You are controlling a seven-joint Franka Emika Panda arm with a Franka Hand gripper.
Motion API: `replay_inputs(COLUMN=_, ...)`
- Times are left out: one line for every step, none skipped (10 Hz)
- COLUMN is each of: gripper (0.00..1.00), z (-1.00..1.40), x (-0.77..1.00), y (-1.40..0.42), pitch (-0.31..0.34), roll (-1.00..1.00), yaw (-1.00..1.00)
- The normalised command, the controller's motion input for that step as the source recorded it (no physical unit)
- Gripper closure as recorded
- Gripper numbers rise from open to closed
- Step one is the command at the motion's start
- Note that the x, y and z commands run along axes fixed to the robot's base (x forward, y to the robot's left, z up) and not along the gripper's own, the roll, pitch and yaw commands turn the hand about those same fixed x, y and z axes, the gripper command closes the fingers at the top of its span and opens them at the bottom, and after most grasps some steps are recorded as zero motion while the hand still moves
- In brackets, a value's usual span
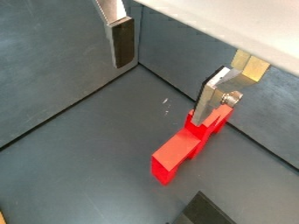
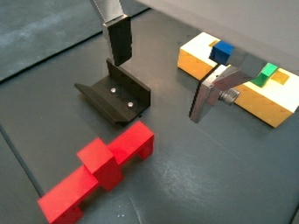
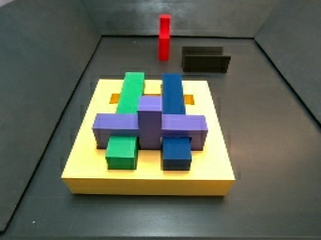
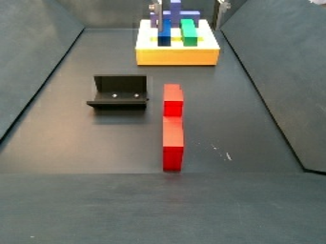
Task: Pick up the red object. Move up. Move to above the board. Insert the red object.
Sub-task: Pick up the red object.
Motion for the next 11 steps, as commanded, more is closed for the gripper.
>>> replay_inputs(gripper=0.0, z=0.0, x=0.0, y=0.0, pitch=-0.01, roll=0.0, yaw=0.0)
replay_inputs(gripper=0.0, z=0.0, x=0.0, y=0.0, pitch=-0.013, roll=-0.01, yaw=0.0)
replay_inputs(gripper=0.0, z=0.0, x=0.0, y=0.05, pitch=-0.011, roll=-0.04, yaw=-0.11)
replay_inputs(gripper=0.0, z=0.0, x=0.07, y=0.07, pitch=0.0, roll=-0.05, yaw=-0.26)
replay_inputs(gripper=0.0, z=0.0, x=0.11, y=0.08, pitch=0.0, roll=-0.06, yaw=-0.35)
replay_inputs(gripper=0.0, z=0.0, x=0.2, y=0.1, pitch=-0.004, roll=-0.08, yaw=-0.46)
replay_inputs(gripper=0.0, z=0.0, x=0.31, y=0.12, pitch=-0.02, roll=-0.08, yaw=-0.59)
replay_inputs(gripper=0.0, z=0.0, x=0.35, y=0.16, pitch=-0.026, roll=-0.1, yaw=-0.65)
replay_inputs(gripper=0.0, z=0.02, x=0.33, y=0.17, pitch=-0.026, roll=-0.1, yaw=-0.67)
replay_inputs(gripper=0.0, z=0.05, x=0.34, y=0.17, pitch=-0.014, roll=-0.11, yaw=-0.69)
replay_inputs(gripper=0.0, z=0.06, x=0.34, y=0.16, pitch=-0.01, roll=-0.1, yaw=-0.69)
